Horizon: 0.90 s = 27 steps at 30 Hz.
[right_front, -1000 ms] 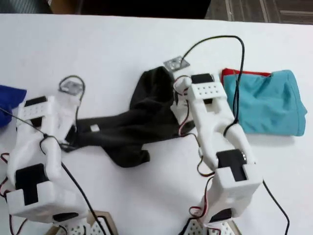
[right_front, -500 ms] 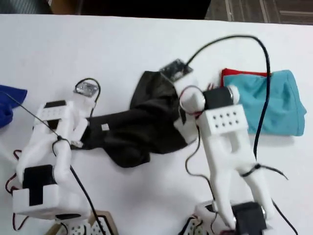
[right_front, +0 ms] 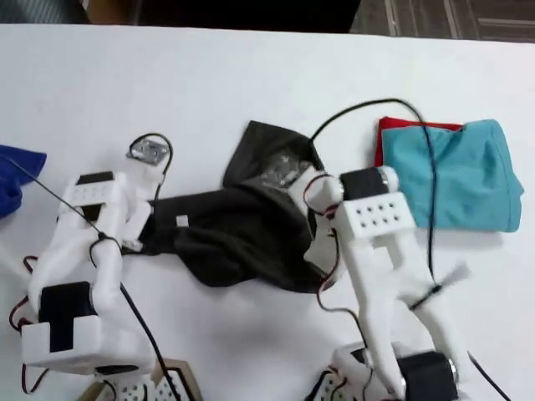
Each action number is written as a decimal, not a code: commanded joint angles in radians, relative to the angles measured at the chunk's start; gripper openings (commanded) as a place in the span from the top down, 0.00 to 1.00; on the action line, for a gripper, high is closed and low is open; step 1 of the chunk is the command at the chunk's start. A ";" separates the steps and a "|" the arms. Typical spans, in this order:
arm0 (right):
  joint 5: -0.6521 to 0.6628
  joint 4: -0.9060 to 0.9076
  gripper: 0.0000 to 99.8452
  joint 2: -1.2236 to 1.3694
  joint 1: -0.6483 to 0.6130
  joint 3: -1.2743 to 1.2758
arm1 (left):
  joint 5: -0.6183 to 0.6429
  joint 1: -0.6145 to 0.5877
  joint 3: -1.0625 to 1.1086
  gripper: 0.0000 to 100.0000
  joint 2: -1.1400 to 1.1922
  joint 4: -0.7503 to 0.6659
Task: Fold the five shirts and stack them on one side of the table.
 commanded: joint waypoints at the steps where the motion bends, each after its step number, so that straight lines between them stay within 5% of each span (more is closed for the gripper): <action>1: -0.008 0.015 0.73 -0.116 -0.005 -0.103 | 0.003 0.011 0.001 0.97 -0.029 -0.023; 6: -0.190 -0.119 0.73 -0.062 0.022 -0.161 | 0.002 0.012 0.001 0.97 -0.029 -0.028; 12: -0.341 -0.401 0.73 0.325 0.033 -0.238 | 0.002 0.012 0.005 0.97 -0.029 -0.028; 27: -0.379 -0.125 0.76 1.110 0.051 -0.988 | 0.005 0.011 0.008 0.97 -0.029 -0.028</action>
